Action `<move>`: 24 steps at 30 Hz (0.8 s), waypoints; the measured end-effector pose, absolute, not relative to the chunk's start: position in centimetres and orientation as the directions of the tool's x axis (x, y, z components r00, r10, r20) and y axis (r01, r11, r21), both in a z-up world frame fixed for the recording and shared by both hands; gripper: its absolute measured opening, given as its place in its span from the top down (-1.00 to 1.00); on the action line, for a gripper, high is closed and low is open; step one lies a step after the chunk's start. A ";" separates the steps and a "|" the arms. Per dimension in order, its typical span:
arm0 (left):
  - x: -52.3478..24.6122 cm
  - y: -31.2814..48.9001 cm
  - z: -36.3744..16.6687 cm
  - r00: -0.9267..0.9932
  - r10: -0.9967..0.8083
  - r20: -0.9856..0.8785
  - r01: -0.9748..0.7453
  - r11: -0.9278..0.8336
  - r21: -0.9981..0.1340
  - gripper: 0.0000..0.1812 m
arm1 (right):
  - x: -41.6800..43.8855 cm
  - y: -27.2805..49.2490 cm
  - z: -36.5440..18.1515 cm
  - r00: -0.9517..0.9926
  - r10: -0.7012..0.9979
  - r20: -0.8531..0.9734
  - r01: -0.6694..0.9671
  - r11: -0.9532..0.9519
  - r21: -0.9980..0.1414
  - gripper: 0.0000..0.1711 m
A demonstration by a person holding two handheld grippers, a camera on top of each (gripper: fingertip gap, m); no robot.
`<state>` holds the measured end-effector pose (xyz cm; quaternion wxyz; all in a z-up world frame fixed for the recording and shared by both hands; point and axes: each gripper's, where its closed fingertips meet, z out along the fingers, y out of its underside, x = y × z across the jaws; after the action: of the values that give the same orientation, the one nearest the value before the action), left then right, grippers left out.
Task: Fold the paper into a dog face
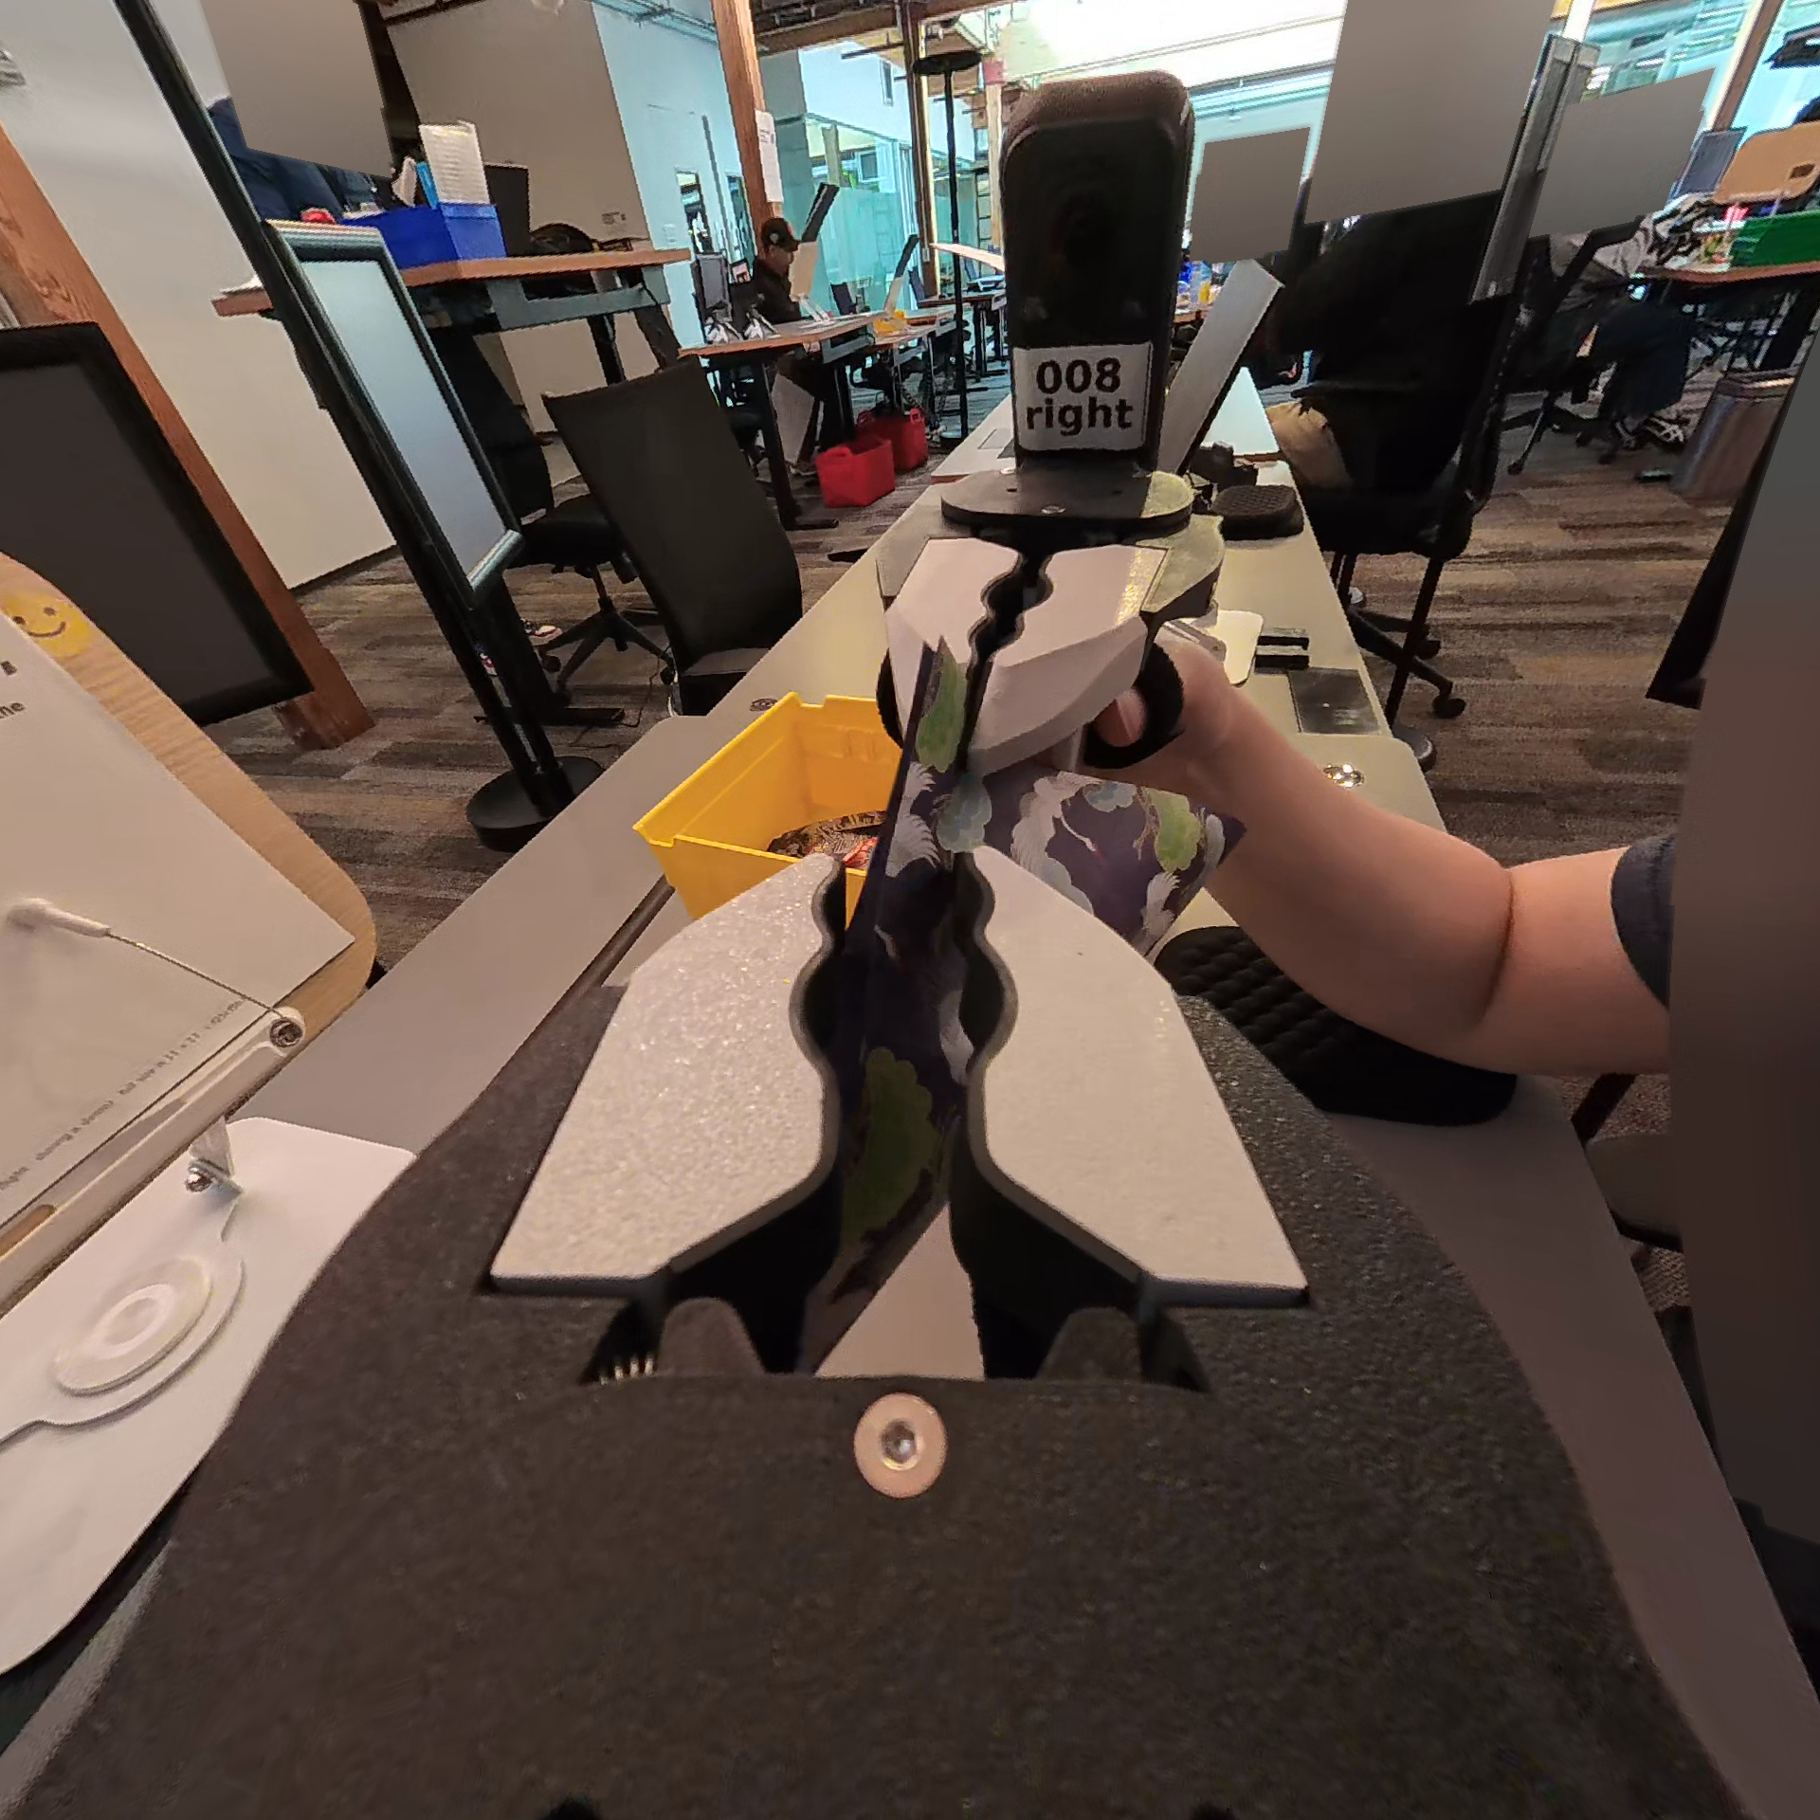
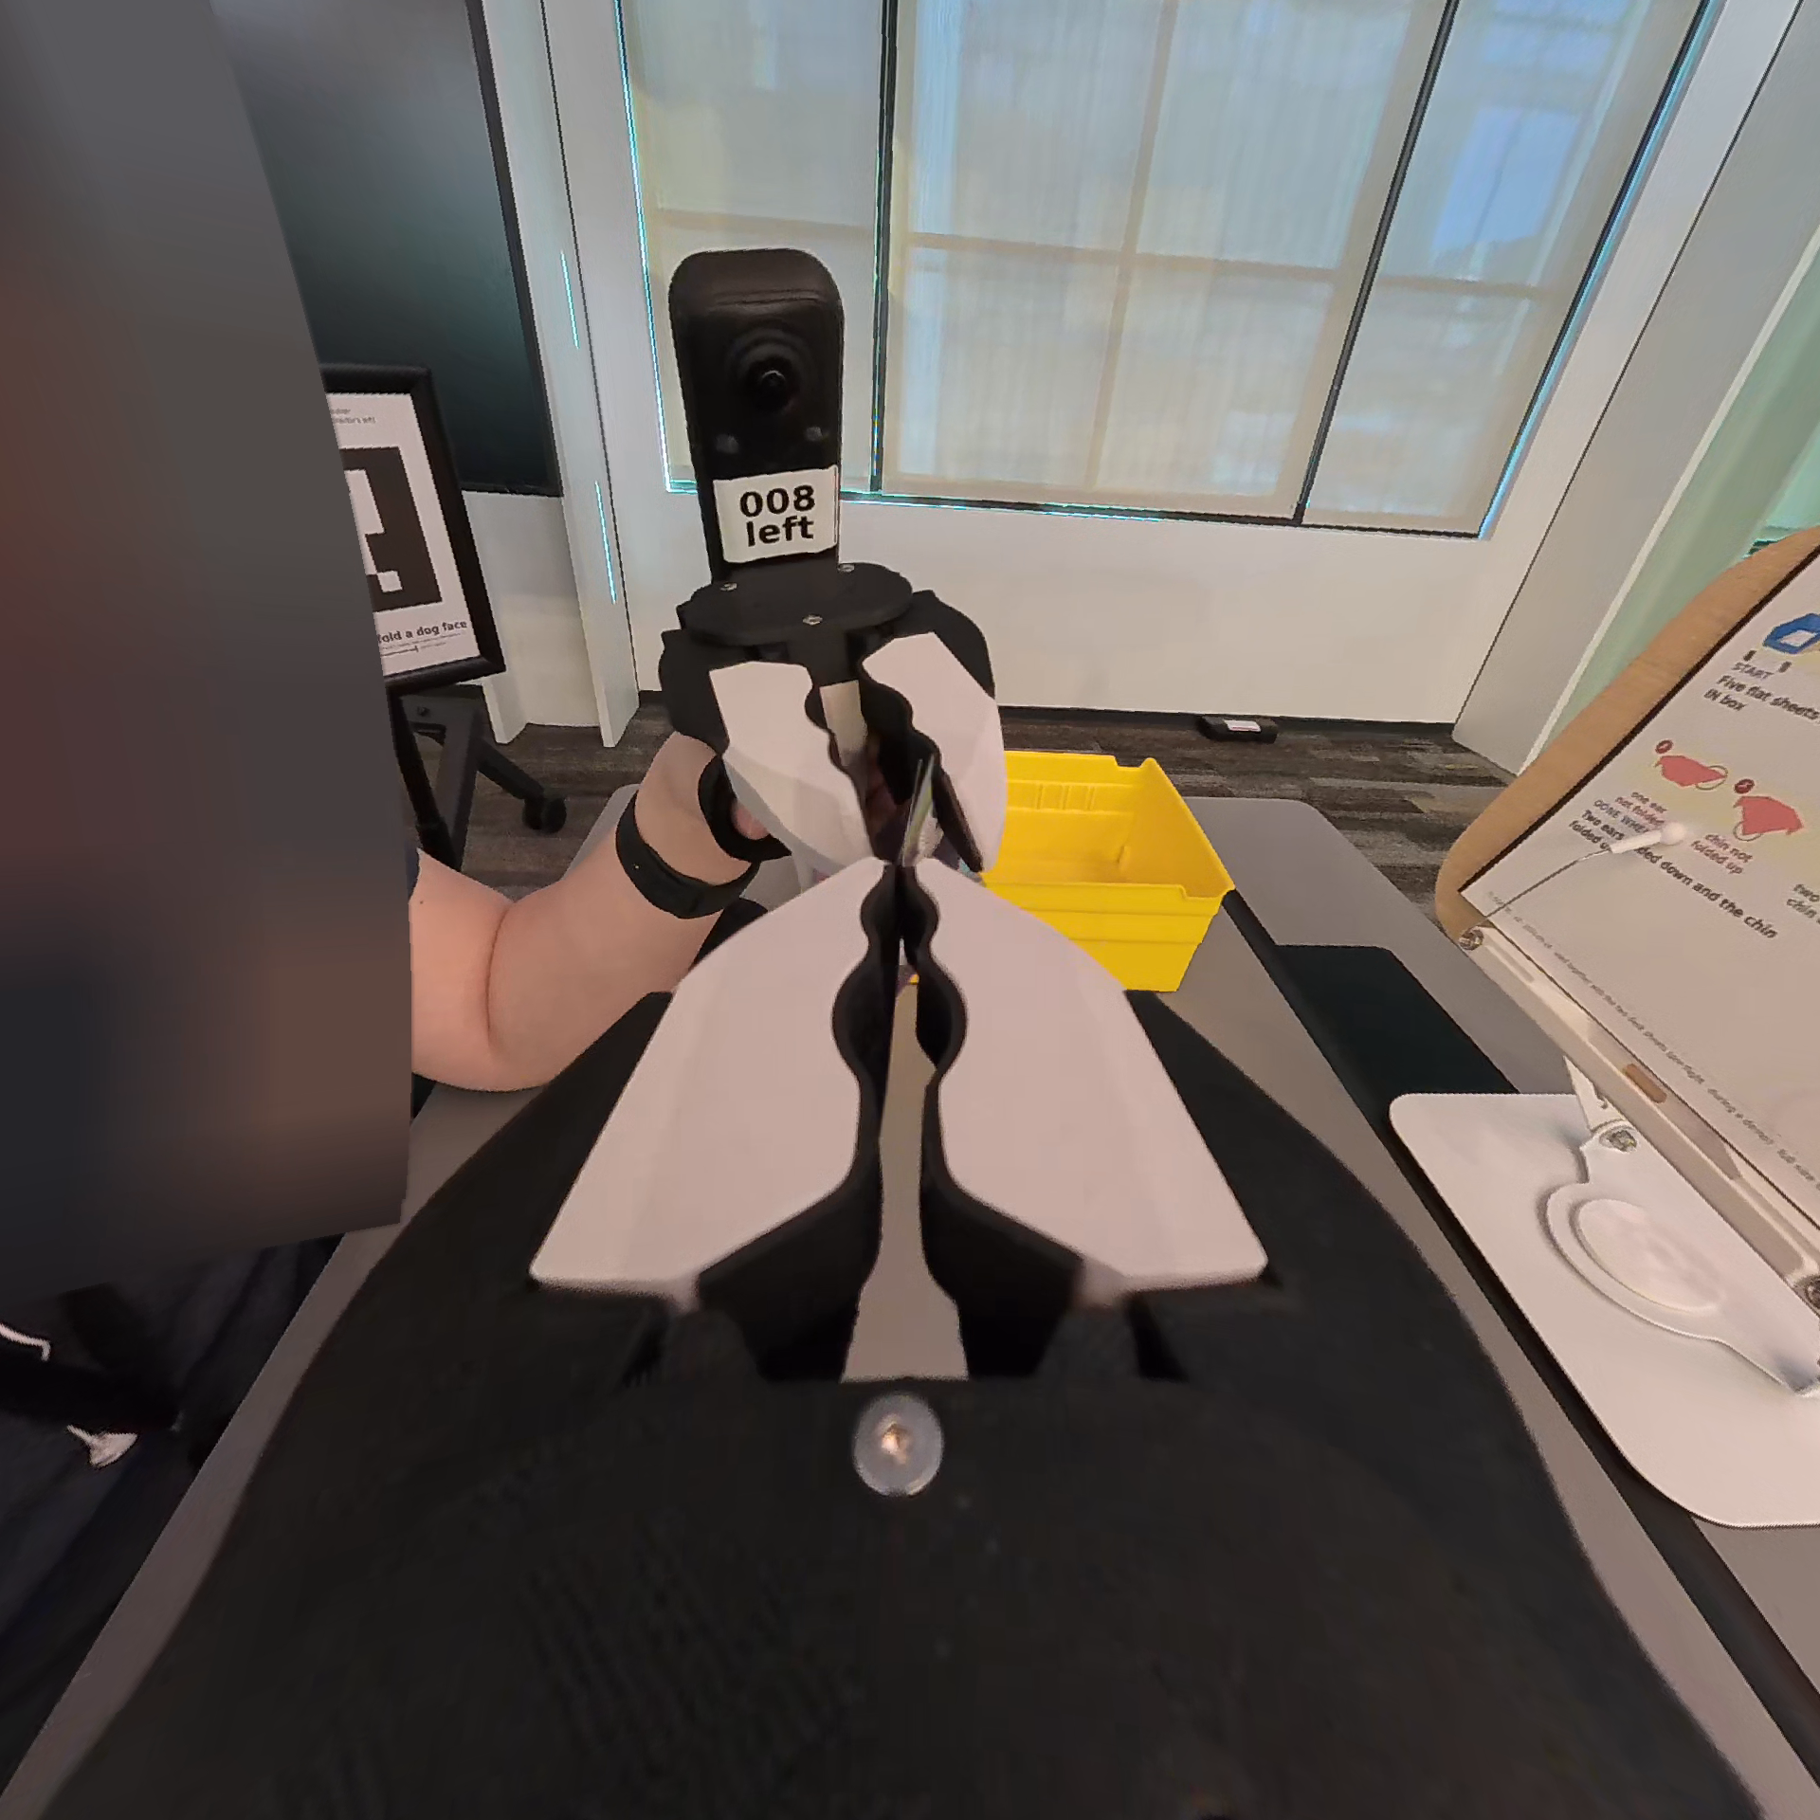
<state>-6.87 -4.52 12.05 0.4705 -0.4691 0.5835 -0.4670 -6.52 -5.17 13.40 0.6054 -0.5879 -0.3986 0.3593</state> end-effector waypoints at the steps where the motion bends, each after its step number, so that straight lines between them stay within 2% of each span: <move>1: -6.9 -4.5 12.0 -0.113 -0.988 -0.108 -0.110 0.121 -0.987 0.79 | -6.5 -5.2 13.3 0.423 0.904 0.062 0.036 0.052 -0.998 0.99; 7: -7.0 -4.7 11.7 -0.135 -0.987 -0.092 -0.139 0.111 -0.984 0.93 | -6.4 -5.2 12.8 0.426 0.899 0.100 0.089 0.068 -0.994 0.98; 16: -7.4 -5.0 11.4 -0.147 -0.977 -0.152 -0.162 0.175 -0.971 0.80 | -7.4 -5.1 10.5 0.432 0.849 0.305 0.331 0.165 -0.929 0.98; 24: -8.1 -5.2 9.2 -0.247 -0.961 -0.123 -0.249 0.186 -0.951 0.72 | -7.7 -6.4 11.3 0.370 0.888 0.273 0.261 0.183 -0.948 1.00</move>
<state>-8.10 -5.24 9.21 0.4044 -0.4615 0.6554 -0.4405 -7.69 -6.37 11.27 0.5891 -0.5812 -0.4944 0.2660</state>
